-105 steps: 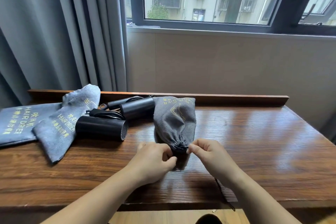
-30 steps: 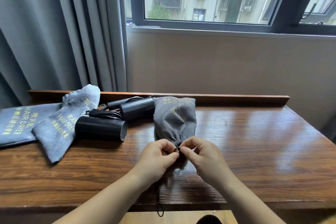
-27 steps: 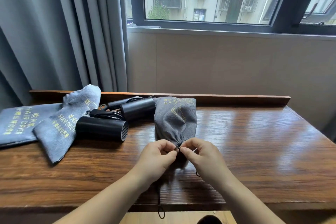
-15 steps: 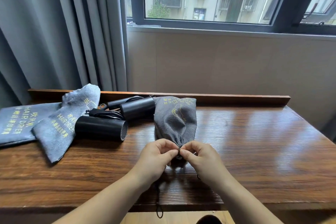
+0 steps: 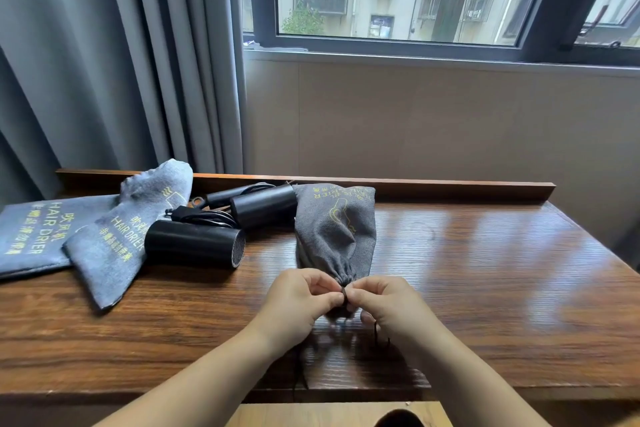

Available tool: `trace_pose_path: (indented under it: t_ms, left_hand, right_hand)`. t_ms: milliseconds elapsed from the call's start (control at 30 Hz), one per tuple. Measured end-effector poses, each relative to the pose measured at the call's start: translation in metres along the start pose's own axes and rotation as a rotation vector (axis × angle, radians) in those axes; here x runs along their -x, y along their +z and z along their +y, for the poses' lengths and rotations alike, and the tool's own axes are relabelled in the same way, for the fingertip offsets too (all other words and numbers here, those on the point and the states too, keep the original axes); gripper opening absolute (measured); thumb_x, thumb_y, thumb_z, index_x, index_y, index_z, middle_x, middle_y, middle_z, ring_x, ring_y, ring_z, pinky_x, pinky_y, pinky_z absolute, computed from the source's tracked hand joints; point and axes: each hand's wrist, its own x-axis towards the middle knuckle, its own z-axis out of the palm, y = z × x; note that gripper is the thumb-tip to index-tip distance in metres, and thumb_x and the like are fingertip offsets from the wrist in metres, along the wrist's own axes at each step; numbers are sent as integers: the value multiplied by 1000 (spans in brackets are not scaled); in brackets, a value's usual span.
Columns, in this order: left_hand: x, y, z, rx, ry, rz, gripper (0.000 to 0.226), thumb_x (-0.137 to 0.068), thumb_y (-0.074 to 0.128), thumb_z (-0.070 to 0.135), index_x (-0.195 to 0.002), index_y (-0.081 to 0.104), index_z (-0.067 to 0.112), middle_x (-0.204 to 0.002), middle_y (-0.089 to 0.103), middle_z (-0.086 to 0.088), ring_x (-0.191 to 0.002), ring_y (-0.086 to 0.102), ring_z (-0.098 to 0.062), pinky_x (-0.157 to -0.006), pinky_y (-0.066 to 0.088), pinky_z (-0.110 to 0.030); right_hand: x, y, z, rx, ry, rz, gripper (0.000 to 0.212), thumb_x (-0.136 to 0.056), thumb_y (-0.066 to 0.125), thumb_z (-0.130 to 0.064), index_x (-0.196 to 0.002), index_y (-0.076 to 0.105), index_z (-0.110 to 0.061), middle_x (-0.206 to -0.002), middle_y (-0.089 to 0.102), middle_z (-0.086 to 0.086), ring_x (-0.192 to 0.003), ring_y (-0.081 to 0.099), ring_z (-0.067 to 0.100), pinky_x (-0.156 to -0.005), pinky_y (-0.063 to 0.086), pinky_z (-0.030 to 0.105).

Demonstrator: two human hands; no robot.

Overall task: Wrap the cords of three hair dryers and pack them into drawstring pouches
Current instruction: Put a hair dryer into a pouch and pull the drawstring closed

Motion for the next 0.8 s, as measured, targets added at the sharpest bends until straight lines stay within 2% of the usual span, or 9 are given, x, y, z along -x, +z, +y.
trace_pose_path:
  t_ms: [167, 367, 433, 500, 533, 600, 667, 700, 800]
  left_hand:
    - [-1, 0, -2, -147, 19, 66, 22, -81, 78, 9, -72, 69, 28, -74, 76, 2, -67, 67, 0, -67, 50, -14]
    - [1, 3, 4, 38, -85, 60, 15, -81, 75, 2, -78, 73, 17, -68, 73, 4, -60, 64, 3, -58, 46, -10]
    - [2, 3, 4, 77, -108, 44, 13, -82, 73, 0, -78, 73, 13, -65, 70, 4, -52, 59, 4, -52, 42, -10]
    - [1, 3, 3, 71, -113, 43, 14, -82, 71, -1, -76, 71, 12, -61, 67, 4, -47, 53, 4, -50, 39, -11]
    - [1, 2, 2, 62, -110, 51, 15, -82, 70, 0, -75, 70, 13, -61, 67, 4, -47, 52, 2, -50, 38, -13]
    - [-1, 2, -1, 74, -110, 66, 17, -82, 68, -1, -74, 67, 14, -61, 66, 3, -49, 52, -2, -50, 38, -15]
    - [-2, 1, -3, 116, -111, 53, 18, -84, 67, -2, -76, 65, 13, -63, 64, 3, -52, 52, -5, -49, 38, -14]
    - [-3, 1, -3, 140, -105, 39, 17, -85, 68, -2, -77, 65, 13, -64, 63, 2, -54, 53, -6, -49, 39, -14]
    - [-5, 2, -2, 174, -83, 10, 15, -86, 70, 0, -78, 67, 13, -66, 63, 2, -59, 53, -6, -54, 42, -16]
  right_hand:
    - [0, -1, 1, -44, -10, -30, 15, -93, 63, -11, -89, 77, -9, -71, 66, 0, -51, 45, 9, -39, 30, 20]
    - [1, -1, 1, -11, -80, 0, 10, -88, 68, -4, -84, 76, -8, -69, 68, 5, -47, 44, 8, -41, 32, 22]
    - [3, 1, -1, -18, -106, 15, 7, -87, 69, 0, -83, 73, -4, -67, 69, 7, -44, 47, 5, -42, 34, 17]
    - [3, 1, -1, 15, -133, 34, 7, -86, 72, -6, -81, 71, -10, -67, 70, 3, -49, 52, 5, -48, 40, 17]
    - [2, -1, 1, 100, -174, 89, 8, -86, 74, -14, -80, 71, -16, -70, 70, -1, -57, 56, 5, -56, 44, 19]
    - [-1, -6, 11, 432, -341, 328, 10, -87, 70, -36, -82, 65, -30, -83, 66, -12, -81, 56, 0, -76, 43, 21]
    - [6, -7, 16, 556, -467, 501, 12, -89, 60, -42, -84, 55, -33, -86, 60, -16, -88, 51, 0, -79, 37, 16]
    - [11, -5, 16, 481, -429, 466, 12, -90, 61, -37, -84, 53, -30, -82, 62, -13, -83, 54, 3, -75, 39, 15]
    - [21, 13, 11, 104, -114, 135, 22, -88, 68, -25, -97, 48, -22, -78, 71, 1, -65, 61, 13, -62, 45, 27]
